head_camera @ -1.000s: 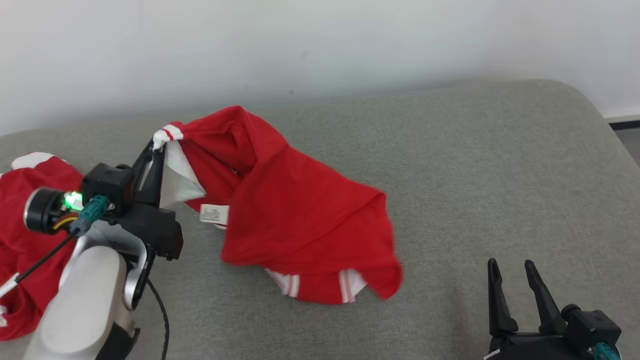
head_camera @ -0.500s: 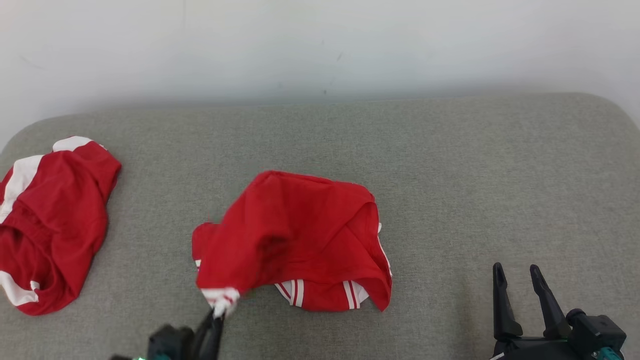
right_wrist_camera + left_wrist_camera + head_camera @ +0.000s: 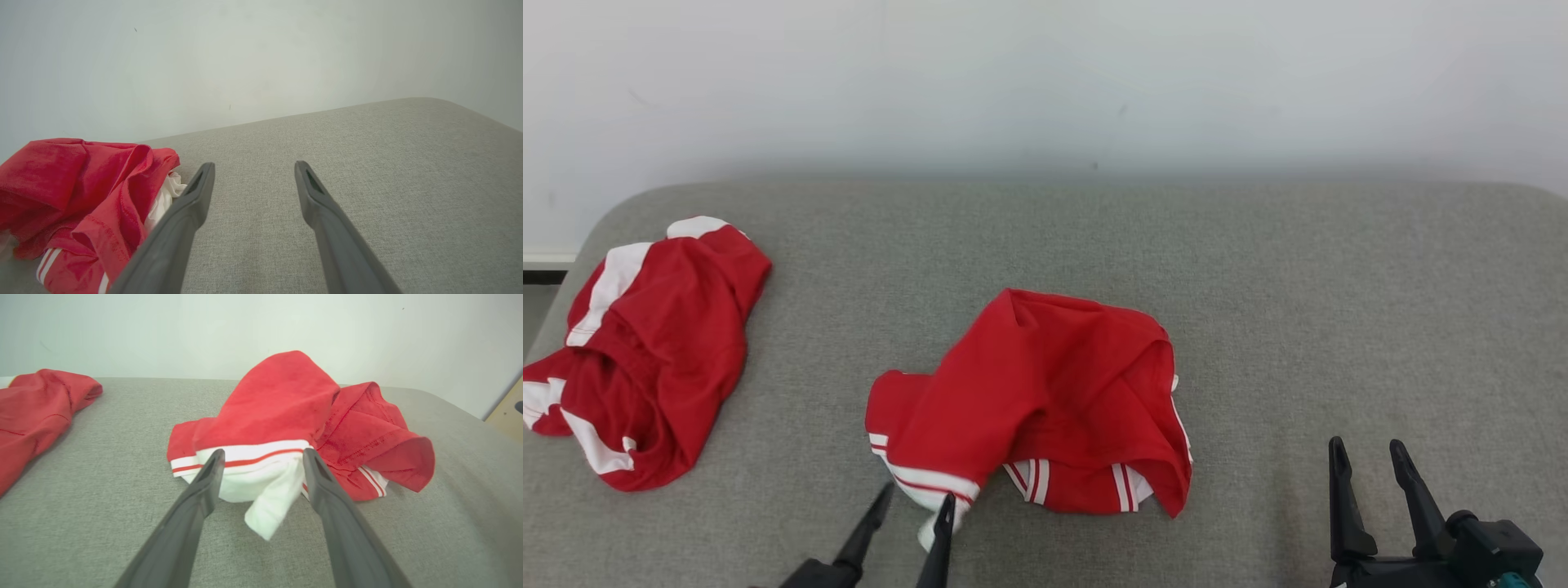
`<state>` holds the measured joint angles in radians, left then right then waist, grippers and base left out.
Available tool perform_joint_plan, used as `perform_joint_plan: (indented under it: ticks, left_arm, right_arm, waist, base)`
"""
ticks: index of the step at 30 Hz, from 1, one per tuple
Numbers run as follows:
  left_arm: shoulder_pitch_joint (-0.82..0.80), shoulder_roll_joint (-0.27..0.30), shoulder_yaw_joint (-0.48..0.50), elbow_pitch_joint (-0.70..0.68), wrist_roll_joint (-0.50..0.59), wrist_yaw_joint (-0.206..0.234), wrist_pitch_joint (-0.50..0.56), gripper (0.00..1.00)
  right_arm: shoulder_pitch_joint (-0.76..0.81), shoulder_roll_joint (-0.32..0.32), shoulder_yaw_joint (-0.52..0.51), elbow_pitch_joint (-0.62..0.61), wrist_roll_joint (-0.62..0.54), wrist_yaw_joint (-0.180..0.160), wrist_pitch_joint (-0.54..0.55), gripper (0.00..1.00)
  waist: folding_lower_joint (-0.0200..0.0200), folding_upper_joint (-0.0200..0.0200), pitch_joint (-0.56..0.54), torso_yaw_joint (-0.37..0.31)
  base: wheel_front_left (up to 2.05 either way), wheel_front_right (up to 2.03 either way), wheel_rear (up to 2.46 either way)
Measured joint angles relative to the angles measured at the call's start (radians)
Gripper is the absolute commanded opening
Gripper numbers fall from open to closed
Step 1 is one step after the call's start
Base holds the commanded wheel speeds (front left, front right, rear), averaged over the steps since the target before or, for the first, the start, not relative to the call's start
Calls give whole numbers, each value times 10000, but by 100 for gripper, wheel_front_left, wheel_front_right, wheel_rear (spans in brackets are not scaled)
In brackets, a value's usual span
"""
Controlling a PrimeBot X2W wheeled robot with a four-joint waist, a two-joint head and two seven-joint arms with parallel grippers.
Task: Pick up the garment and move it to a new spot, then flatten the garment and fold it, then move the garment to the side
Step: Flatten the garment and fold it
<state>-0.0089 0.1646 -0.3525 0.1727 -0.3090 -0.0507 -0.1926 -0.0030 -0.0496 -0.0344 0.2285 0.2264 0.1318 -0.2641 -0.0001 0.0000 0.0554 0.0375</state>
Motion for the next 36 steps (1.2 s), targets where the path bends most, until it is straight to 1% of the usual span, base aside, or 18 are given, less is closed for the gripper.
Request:
perform_joint_plan:
  ticks: [5,7,14,18,20,24,28,32,33,34,36]
  left_arm:
    - [5,150,362,-717,36,186,-408,100]
    - [47,222,570,-974,23,328,-477,100]
    - [303,458,1801,-1580,-92,951,-656,100]
    - [558,617,2368,-1835,15,1216,-686,100]
    - [725,577,2646,-2031,25,1252,-694,100]
    - [993,412,3124,-2226,96,1206,-698,100]
    - [1174,163,3359,-2150,230,989,-698,100]
    - [1217,-77,3499,-2036,368,792,-698,100]
    - [1219,-115,3542,-1994,407,757,-700,100]
    - [1214,-213,3603,-1925,541,673,-698,100]
    - [1189,-305,3632,-1866,623,575,-698,100]
  right_arm:
    - [91,0,-19,33,-10,2,0,100]
    - [131,-2,-23,44,-12,2,0,100]
    - [238,0,-21,6,-46,2,0,100]
    - [295,0,-42,-48,-71,2,0,100]
    - [327,-2,-82,-73,-73,2,0,100]
    - [348,0,-128,-94,-117,2,0,100]
    - [369,-2,-115,-65,-167,2,0,100]
    - [366,-2,134,10,-341,2,2,100]
    - [334,-15,268,25,-405,2,17,100]
    - [186,-113,786,48,-508,2,144,100]
    - [-57,-255,1411,117,-522,0,303,100]
  waist:
    - [1,0,-272,146]
    - [1,0,-376,185]
    - [0,0,-586,205]
    - [1,0,-586,158]
    - [0,0,-565,144]
    - [1,0,-505,149]
    - [1,0,-473,181]
    - [1,0,-507,236]
    - [1,0,-519,246]
    - [1,0,-537,270]
    - [1,0,-541,308]
  base:
    - [0,0,0]
    - [0,0,0]
    - [0,0,0]
    - [0,0,0]
    - [0,0,0]
    - [0,0,0]
    - [0,0,0]
    - [0,0,0]
    - [0,0,0]
    - [0,0,0]
    - [0,0,0]
